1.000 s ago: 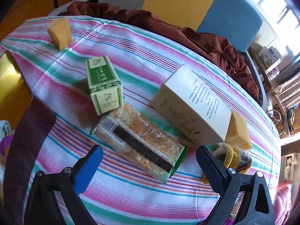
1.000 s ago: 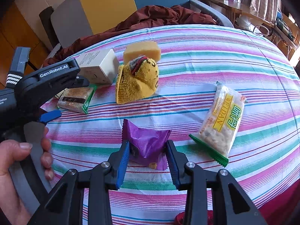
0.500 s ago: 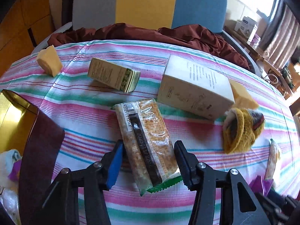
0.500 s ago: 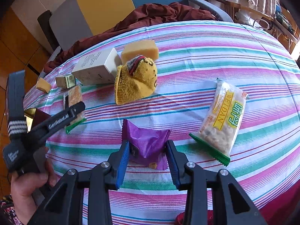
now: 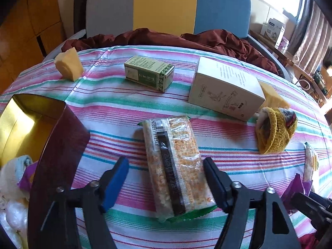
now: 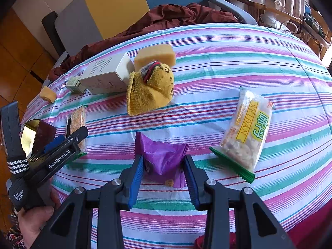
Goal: Organize objects
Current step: 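Lower the cracker bar into the tray with the left gripper while the right gripper carries the purple packet over, then release the purple packet into the gold tray with the right gripper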
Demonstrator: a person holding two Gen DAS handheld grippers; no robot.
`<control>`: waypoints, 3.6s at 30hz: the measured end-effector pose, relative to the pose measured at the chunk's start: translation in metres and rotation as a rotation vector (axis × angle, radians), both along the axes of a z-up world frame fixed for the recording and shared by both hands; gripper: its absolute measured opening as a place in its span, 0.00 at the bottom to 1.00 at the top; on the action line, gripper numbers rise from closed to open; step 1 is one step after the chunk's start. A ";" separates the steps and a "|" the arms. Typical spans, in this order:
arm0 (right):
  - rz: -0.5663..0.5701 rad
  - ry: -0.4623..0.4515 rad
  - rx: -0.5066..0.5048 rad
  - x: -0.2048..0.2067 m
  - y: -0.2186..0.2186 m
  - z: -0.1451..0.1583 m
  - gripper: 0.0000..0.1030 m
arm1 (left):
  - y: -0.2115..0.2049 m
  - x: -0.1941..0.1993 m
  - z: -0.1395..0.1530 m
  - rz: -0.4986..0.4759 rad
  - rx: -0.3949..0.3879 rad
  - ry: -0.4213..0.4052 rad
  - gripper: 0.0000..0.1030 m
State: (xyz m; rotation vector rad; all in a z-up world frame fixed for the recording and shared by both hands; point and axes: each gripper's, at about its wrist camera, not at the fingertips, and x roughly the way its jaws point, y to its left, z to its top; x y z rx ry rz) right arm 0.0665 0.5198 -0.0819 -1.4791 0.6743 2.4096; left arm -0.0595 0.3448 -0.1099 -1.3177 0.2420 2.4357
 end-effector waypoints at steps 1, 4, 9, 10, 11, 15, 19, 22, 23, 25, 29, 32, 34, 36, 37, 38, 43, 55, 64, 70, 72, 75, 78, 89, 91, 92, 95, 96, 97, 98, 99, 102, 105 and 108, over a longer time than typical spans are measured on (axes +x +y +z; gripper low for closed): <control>0.001 0.000 0.000 -0.001 0.000 0.000 0.38 | 0.002 0.002 0.000 -0.007 -0.017 0.013 0.51; 0.005 0.000 0.002 -0.001 0.001 -0.001 0.38 | 0.001 0.008 -0.001 -0.043 -0.027 0.045 0.48; 0.013 0.006 0.008 -0.002 -0.001 0.000 0.37 | -0.013 0.019 0.001 -0.061 0.003 0.049 0.48; 0.017 0.007 0.012 -0.002 -0.001 0.000 0.37 | -0.016 0.021 0.002 -0.062 0.012 0.046 0.48; 0.018 0.010 0.013 -0.001 -0.002 0.000 0.36 | -0.020 0.024 0.003 -0.063 0.027 0.040 0.48; 0.029 0.020 0.014 -0.002 -0.006 0.001 0.36 | -0.038 0.038 0.010 -0.069 0.091 0.020 0.48; 0.040 0.033 -0.017 -0.001 -0.008 0.000 0.35 | -0.054 0.052 0.027 -0.098 0.131 0.042 0.48; 0.057 0.043 -0.025 -0.001 -0.012 0.000 0.35 | -0.069 0.059 0.042 -0.116 0.146 0.079 0.48; 0.064 0.047 -0.032 -0.001 -0.013 0.000 0.35 | -0.075 0.061 0.047 -0.121 0.149 0.091 0.48; 0.079 0.054 -0.037 -0.002 -0.018 -0.001 0.35 | -0.086 0.061 0.054 -0.123 0.153 0.107 0.48; 0.107 0.069 -0.043 -0.004 -0.025 -0.001 0.35 | -0.116 0.057 0.065 -0.105 0.157 0.126 0.48; 0.114 0.083 -0.073 -0.005 -0.027 -0.002 0.35 | -0.140 0.049 0.070 -0.077 0.157 0.134 0.48; 0.115 0.093 -0.096 -0.005 -0.028 -0.002 0.35 | -0.158 0.041 0.073 -0.044 0.154 0.137 0.48; 0.115 0.105 -0.115 -0.004 -0.028 -0.003 0.35 | -0.175 0.033 0.074 -0.009 0.157 0.130 0.48; 0.118 0.111 -0.123 -0.005 -0.030 -0.003 0.35 | -0.183 0.029 0.074 0.010 0.158 0.128 0.48; 0.122 0.118 -0.128 -0.006 -0.033 -0.003 0.35 | -0.191 0.024 0.074 0.028 0.157 0.127 0.48; 0.161 0.161 -0.160 -0.007 -0.044 0.000 0.35 | -0.231 -0.004 0.071 0.124 0.144 0.110 0.48; 0.307 0.283 -0.193 -0.008 -0.082 0.017 0.35 | -0.306 -0.080 0.051 0.300 0.121 -0.027 0.48; 0.333 0.279 -0.259 -0.012 -0.105 0.015 0.35 | -0.330 -0.103 0.036 0.318 0.132 -0.085 0.48; 0.362 0.288 -0.283 -0.014 -0.124 0.022 0.35 | -0.332 -0.106 0.029 0.312 0.122 -0.079 0.49; 0.366 0.291 -0.298 -0.014 -0.129 0.023 0.35 | -0.332 -0.104 0.031 0.305 0.123 -0.061 0.58; 0.376 0.295 -0.312 -0.016 -0.137 0.024 0.35 | -0.335 -0.100 0.036 0.317 0.123 -0.034 0.62; 0.389 0.301 -0.325 -0.017 -0.145 0.026 0.35 | -0.340 -0.091 0.043 0.343 0.133 0.001 0.72; 0.404 0.316 -0.353 -0.026 -0.169 0.035 0.35 | -0.352 -0.035 0.059 0.417 0.204 0.097 0.86; 0.419 0.329 -0.350 -0.031 -0.178 0.041 0.35 | -0.351 -0.022 0.060 0.414 0.203 0.115 0.89; 0.428 0.335 -0.346 -0.034 -0.183 0.045 0.35 | -0.350 -0.016 0.060 0.410 0.198 0.127 0.91; 0.456 0.344 -0.331 -0.046 -0.200 0.054 0.35 | -0.345 0.001 0.060 0.406 0.179 0.155 0.92; 0.461 0.344 -0.324 -0.051 -0.205 0.057 0.35 | -0.345 0.007 0.061 0.405 0.181 0.164 0.93; 0.465 0.343 -0.319 -0.056 -0.211 0.059 0.35 | -0.345 0.012 0.061 0.404 0.182 0.173 0.93; 0.472 0.342 -0.315 -0.063 -0.216 0.061 0.35 | -0.344 0.016 0.061 0.402 0.181 0.180 0.95; 0.478 0.341 -0.308 -0.068 -0.222 0.063 0.35 | -0.344 0.020 0.062 0.398 0.181 0.187 0.95; 0.505 0.335 -0.279 -0.087 -0.241 0.068 0.35 | -0.343 0.031 0.063 0.393 0.168 0.208 0.98; 0.519 0.312 -0.257 -0.107 -0.259 0.067 0.35 | -0.343 0.037 0.062 0.384 0.157 0.221 0.98; 0.526 0.283 -0.221 -0.127 -0.275 0.063 0.35 | -0.344 0.041 0.060 0.383 0.155 0.222 0.98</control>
